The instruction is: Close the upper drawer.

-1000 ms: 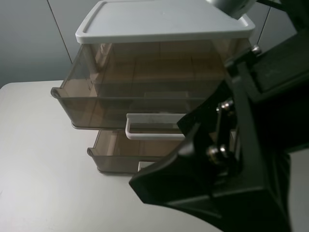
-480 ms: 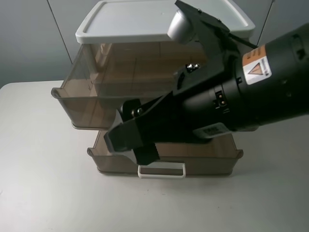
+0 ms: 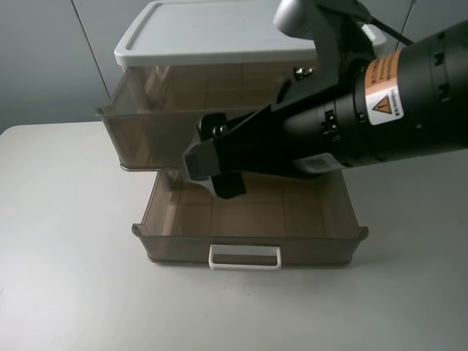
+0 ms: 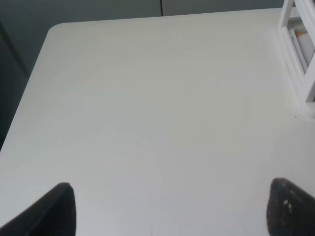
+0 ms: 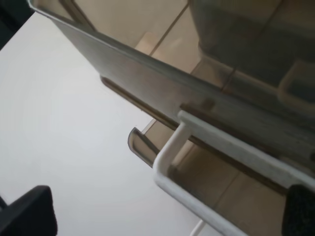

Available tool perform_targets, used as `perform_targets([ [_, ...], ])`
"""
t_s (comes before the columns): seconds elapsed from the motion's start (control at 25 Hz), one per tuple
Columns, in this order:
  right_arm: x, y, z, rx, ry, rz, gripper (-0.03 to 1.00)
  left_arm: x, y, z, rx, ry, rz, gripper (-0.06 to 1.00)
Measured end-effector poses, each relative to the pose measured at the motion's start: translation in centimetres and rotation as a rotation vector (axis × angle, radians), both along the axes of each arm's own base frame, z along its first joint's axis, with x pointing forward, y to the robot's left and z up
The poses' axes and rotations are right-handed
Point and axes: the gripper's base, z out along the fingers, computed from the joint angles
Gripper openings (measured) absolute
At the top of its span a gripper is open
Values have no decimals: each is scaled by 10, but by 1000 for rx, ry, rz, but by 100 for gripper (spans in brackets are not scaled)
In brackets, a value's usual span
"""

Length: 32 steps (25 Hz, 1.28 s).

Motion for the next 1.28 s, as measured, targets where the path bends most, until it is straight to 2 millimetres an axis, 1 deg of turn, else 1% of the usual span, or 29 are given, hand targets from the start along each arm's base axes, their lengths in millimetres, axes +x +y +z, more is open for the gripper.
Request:
perform_targets([
  [0.12,8,-2,3,32,-34,-20,70,0,0,0,-2,0,1,74],
  [0.4,29,-2,-3,55,-73,-69,70,0,0,0,-2,0,1,74],
  [0.68,43,9,-14,80,-91,-76,70,0,0,0,-2,0,1,74],
  [0.92,65,14,-16,84,-127,-99,70,0,0,0,-2,0,1,74],
  [1.16,86,9,-17,83,-180,-127,70,0,0,0,-2,0,1,74],
  [1.28,90,8,-17,93,-195,-133,70,0,0,0,-2,0,1,74],
])
